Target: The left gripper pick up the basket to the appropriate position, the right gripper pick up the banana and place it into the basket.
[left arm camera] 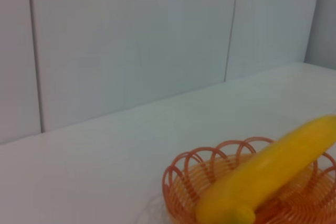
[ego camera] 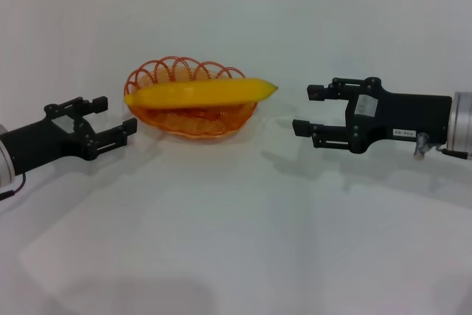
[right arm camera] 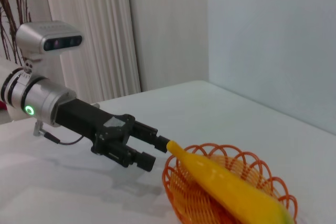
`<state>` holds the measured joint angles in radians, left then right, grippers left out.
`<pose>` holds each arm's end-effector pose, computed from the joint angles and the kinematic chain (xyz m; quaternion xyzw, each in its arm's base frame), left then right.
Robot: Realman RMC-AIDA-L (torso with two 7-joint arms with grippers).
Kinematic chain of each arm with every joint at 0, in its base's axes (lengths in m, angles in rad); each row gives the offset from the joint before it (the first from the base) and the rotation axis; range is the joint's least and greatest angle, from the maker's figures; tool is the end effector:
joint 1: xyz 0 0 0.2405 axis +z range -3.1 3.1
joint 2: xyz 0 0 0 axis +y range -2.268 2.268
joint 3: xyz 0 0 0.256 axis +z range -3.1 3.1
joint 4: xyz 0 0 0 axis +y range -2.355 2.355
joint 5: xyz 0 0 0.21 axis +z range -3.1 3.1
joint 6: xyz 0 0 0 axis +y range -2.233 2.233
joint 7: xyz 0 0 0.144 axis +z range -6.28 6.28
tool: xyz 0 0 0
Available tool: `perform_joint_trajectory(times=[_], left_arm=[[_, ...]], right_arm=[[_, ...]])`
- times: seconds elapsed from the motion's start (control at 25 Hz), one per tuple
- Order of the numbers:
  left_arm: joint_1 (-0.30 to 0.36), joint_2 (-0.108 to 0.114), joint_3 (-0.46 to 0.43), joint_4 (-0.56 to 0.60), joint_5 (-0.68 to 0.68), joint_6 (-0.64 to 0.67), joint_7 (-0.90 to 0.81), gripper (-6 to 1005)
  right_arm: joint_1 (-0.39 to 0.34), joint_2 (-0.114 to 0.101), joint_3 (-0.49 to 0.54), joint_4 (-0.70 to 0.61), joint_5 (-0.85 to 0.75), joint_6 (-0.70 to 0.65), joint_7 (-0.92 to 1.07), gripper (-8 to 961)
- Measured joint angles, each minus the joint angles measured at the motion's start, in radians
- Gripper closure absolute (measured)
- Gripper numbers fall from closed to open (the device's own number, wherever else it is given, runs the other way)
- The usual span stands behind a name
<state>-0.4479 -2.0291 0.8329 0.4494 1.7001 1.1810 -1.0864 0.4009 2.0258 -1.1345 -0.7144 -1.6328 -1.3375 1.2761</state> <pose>-0.3231 0.3355 -0.0091 -0.9057 -0.2319 -0.1981 0.2944 0.2662 0.3274 -0.0111 -0.9476 0.1561 0.2178 0.1741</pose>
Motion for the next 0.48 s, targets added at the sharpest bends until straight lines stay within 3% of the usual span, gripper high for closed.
perform_joint_trajectory(times=[0.48], left_arm=[[-0.006, 0.0, 0.0, 0.0, -0.008, 0.0, 0.011, 258]], right_arm=[[0.025, -0.002, 0.036, 0.06, -0.028, -0.001, -0.062, 252]])
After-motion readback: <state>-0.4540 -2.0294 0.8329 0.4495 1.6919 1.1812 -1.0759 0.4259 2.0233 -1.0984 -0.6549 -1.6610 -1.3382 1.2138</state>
